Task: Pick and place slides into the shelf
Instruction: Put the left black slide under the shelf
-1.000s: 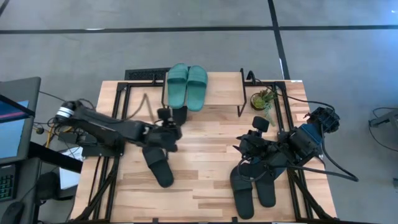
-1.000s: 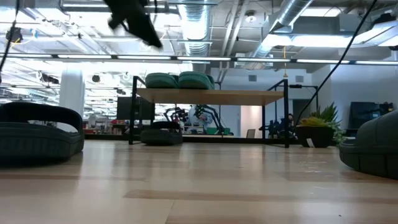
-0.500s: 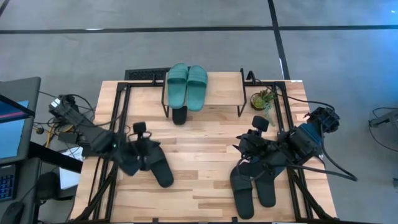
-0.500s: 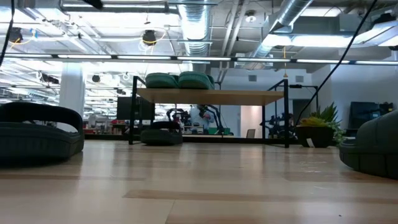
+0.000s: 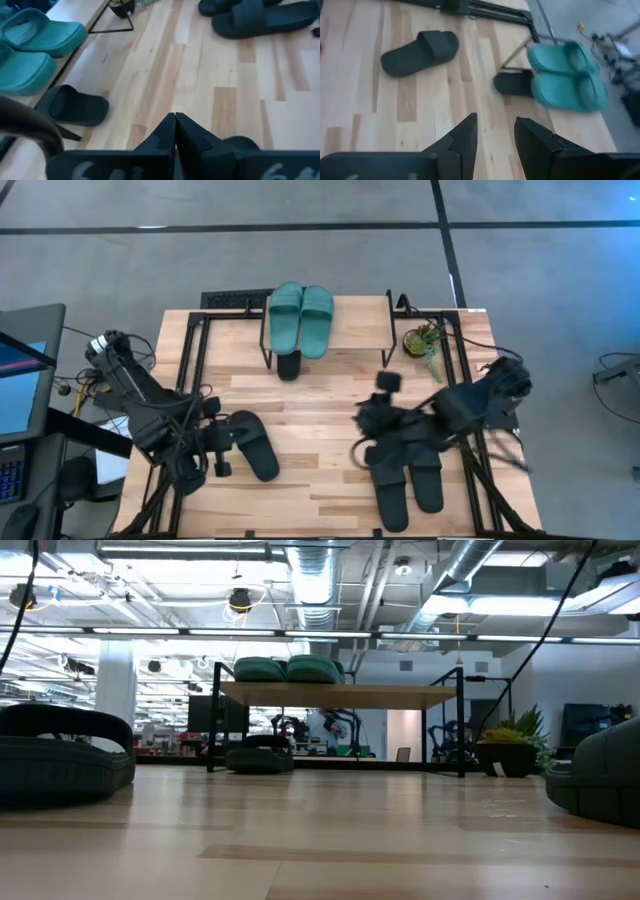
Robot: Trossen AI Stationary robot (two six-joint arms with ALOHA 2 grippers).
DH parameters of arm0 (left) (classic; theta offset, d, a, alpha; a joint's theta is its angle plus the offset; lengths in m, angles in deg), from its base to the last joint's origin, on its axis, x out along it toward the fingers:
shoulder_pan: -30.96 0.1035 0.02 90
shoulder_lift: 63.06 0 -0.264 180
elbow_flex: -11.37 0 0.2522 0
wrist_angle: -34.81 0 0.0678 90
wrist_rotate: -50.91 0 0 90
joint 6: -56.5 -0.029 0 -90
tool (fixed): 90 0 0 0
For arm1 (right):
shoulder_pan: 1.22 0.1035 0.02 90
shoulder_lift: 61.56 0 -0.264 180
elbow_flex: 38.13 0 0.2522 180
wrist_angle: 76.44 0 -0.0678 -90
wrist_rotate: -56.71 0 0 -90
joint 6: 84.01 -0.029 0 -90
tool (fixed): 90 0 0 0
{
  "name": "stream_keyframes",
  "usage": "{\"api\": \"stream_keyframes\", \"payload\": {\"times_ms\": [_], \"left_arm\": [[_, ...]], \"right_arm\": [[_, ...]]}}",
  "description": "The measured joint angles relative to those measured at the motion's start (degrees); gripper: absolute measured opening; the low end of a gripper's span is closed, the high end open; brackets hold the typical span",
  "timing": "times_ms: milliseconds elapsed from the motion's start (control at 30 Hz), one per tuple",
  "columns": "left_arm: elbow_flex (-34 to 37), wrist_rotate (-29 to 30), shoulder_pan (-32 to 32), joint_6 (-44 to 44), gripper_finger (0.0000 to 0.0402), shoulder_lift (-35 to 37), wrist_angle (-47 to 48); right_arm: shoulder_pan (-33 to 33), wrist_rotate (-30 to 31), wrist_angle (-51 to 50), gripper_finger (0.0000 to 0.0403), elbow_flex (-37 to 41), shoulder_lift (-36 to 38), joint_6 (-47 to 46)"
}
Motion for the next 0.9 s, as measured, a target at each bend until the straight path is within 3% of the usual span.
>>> {"api": "stream_keyframes", "payload": {"times_ms": [133,367,633,800,900], "left_arm": [[0.0,0.7,-3.2,4.9,0.0000,1.5,1.7],[0.0,6.9,-7.6,10.9,0.0000,4.6,3.5],[0.0,3.4,-11.3,16.3,0.0000,7.7,14.5],[0.0,-0.3,-9.9,5.9,0.0000,9.7,15.4],[0.0,-6.9,-9.8,-0.2,0.0000,9.8,15.4]], "right_arm": [[-2.7,-4.9,2.6,0.0118,0.0,-5.4,6.7],[-6.6,-10.3,10.5,0.0118,0.1,-12.6,17.4],[-10.6,-17.3,26.9,0.0118,0.0,-14.9,10.8],[-13.0,-18.8,30.4,0.0118,0.1,-15.7,9.6],[-14.5,-19.3,30.0,0.0118,0.0,-15.5,5.3]]}}
